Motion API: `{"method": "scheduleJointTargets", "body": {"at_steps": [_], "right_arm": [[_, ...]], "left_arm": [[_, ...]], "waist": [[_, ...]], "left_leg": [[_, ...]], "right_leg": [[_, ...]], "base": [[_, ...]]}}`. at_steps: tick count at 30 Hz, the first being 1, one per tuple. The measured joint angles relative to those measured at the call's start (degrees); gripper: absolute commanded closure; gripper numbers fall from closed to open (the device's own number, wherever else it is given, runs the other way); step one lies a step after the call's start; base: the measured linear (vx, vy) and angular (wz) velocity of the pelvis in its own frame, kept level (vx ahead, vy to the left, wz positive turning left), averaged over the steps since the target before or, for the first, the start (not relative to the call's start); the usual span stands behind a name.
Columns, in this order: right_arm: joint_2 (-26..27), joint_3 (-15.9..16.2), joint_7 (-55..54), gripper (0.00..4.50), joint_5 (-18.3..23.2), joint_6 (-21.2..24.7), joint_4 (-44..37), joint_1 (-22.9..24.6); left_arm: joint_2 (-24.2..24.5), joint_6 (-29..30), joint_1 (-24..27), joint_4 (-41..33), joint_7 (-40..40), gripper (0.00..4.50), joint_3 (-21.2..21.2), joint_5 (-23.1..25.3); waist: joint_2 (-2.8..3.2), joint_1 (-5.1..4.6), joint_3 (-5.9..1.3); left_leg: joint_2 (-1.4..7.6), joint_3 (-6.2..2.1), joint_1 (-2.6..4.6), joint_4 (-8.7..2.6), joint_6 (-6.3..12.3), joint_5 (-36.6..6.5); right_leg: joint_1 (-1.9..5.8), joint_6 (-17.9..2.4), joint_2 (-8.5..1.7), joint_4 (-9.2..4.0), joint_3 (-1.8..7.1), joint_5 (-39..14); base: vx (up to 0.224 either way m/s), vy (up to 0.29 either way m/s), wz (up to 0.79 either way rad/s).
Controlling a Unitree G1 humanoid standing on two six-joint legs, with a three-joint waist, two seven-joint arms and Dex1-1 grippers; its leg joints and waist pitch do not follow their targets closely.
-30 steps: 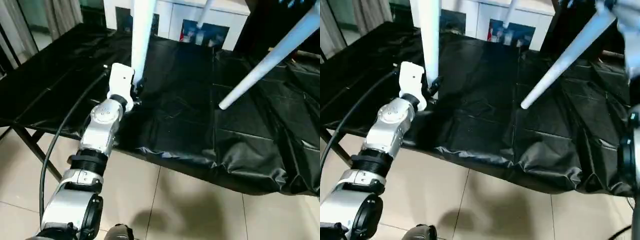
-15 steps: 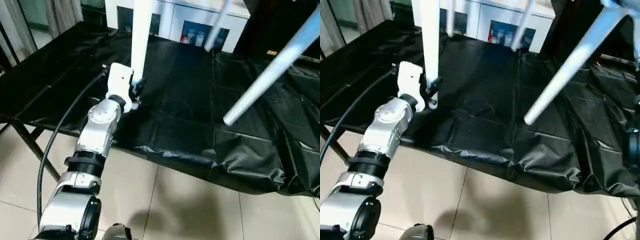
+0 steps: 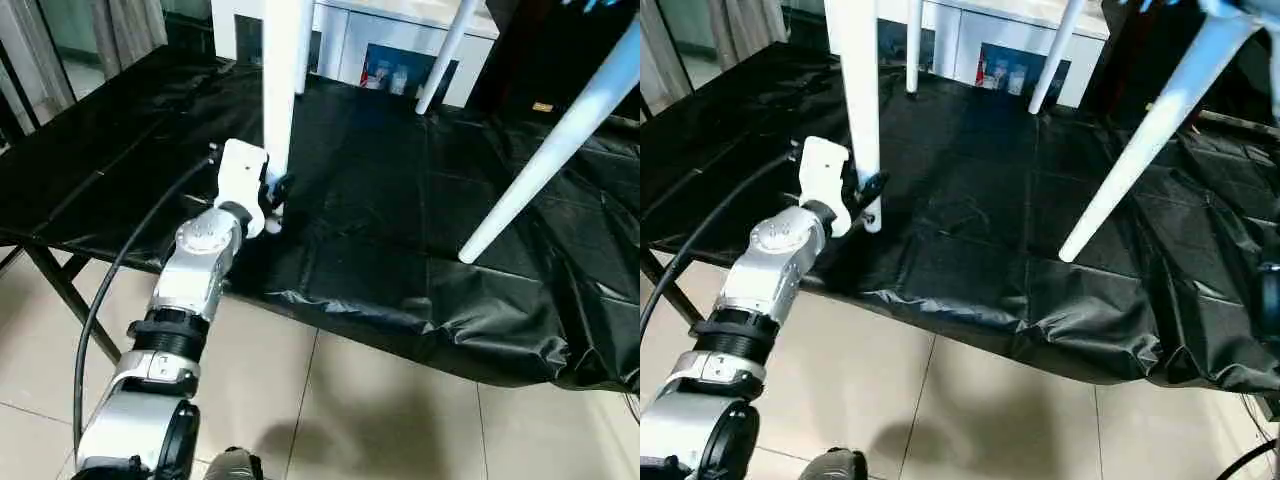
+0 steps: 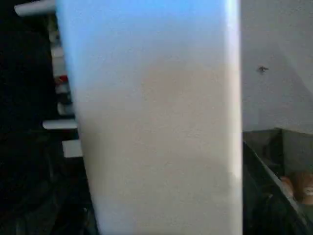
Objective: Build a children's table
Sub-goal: Flip table
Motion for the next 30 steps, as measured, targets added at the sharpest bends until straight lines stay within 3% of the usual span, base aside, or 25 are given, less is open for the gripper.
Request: {"method": "scheduleJointTargets", "body": {"at_steps": [3,4,8,14,17,23,25,30], "right_arm": [[0.75,-0.44,2.0,1.75,1.97,0.53,-1.86,0.75],[0.84,-0.45,2.48,1.49,2.6,0.49,-2.4,0.99],[1.32,-1.65,3.34,1.32,4.79,0.23,-3.75,2.23],[1.89,-5.58,6.18,0.87,11.22,1.23,-11.94,7.66],[1.89,-5.98,6.37,0.51,12.49,1.08,-14.88,9.49],[2.6,-8.01,2.99,0.51,13.95,-4.39,-19.98,15.3],[4.07,-8.71,3.39,0.51,16.31,-5.26,-23.06,18.29],[10.13,-11.56,3.99,0.51,27.34,-5.65,-32.22,23.9]], "left_arm": [[1.78,-0.83,-0.26,0.08,0.62,2.26,-0.76,1.73],[2.31,-1.14,-0.35,0.03,0.61,2.06,-0.93,1.97],[3.56,-1.43,-0.35,0.01,0.7,1.86,-1.01,2.51],[5.4,-1.69,-0.36,0.01,1.06,1.42,-0.91,2.84],[5.82,-1.91,-0.45,0.01,1.62,1.0,-0.84,2.95],[6.12,-3.57,-0.55,0.01,3.1,0.94,-0.82,3.47],[6.16,-3.95,-0.17,-0.46,3.23,0.94,-0.54,3.42],[5.37,-6.5,3.79,-4.5,4.46,0.94,0.67,2.27]], "waist": [[-0.23,-0.36,-0.08],[-0.25,-0.45,-0.1],[-0.28,-0.77,-0.11],[-0.29,-1.4,-0.12],[-0.28,-1.53,-0.12],[-0.19,-1.5,-0.07],[-0.19,-1.52,-0.07],[0.11,-1.52,0.08]], "left_leg": [[0.0,-0.02,0.28,0.0,0.0,0.0],[0.0,-0.02,0.39,0.0,-0.01,-0.01],[0.0,-0.06,0.56,0.0,-0.02,-0.02],[-0.01,-0.13,0.78,-0.01,-0.03,-0.01],[-0.01,-0.2,0.94,-0.02,-0.04,-0.02],[-0.07,-0.35,1.07,-0.04,-0.06,-0.02],[-0.07,-0.37,1.11,-0.06,-0.06,-0.02],[-0.1,-0.39,1.1,-0.07,-0.07,-0.02]], "right_leg": [[0.21,0.0,0.01,-0.02,0.01,0.0],[0.31,0.01,0.01,-0.03,0.02,0.0],[0.43,0.02,0.01,-0.03,0.0,-0.01],[0.49,0.02,0.01,0.06,0.01,-0.01],[0.5,0.02,0.0,0.09,0.0,-0.01],[0.45,0.04,0.0,0.01,-0.02,-0.01],[0.45,0.01,0.01,-0.05,-0.03,0.01],[0.26,-0.16,-0.01,-0.12,-0.01,0.38]], "base": [[0.0,0.0,0.0],[0.0,0.0,0.0],[0.0,0.0,0.0],[0.0,0.0,0.0],[0.0,0.0,0.0],[0.0,0.0,0.0],[0.0,0.0,0.0],[0.0,0.0,0.0]]}}
